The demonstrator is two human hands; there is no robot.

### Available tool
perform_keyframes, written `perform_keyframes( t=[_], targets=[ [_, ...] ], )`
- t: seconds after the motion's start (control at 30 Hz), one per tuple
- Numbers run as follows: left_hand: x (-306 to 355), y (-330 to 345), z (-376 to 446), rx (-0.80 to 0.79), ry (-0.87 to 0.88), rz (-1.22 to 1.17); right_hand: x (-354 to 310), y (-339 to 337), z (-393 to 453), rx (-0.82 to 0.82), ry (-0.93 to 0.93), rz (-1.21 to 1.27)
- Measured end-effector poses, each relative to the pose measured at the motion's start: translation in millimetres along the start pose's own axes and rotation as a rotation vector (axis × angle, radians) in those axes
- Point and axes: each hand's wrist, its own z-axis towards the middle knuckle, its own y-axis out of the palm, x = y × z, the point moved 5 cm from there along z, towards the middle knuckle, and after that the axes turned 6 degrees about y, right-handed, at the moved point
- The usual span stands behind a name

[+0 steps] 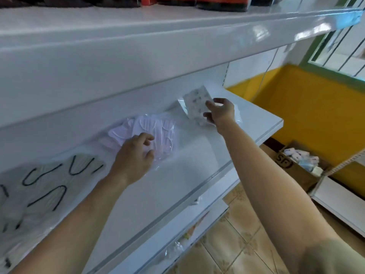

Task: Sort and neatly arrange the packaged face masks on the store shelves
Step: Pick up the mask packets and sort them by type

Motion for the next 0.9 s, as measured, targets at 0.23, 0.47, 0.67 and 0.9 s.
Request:
perform_keyframes(
  t=[0.23, 0.47, 0.67, 0.9],
  targets=[
    [-35, -40, -33, 0.094, 0.002, 0.351, 18, 8, -41, 0.015, -0.212, -0.139],
    [-58, -83, -105, 0.145, -0.12, 0.558, 64, 103, -162, -0.283, -0.531, -0.533],
    [-111, -191, -220, 0.217, -0.347, 0.717, 93, 208, -314, -0.481, -0.959, -0.73],
    [-171, -348, -440, 0.308, -0.568, 0.853, 146, 331, -529, -0.692, -1.039, -0.634]
  ],
)
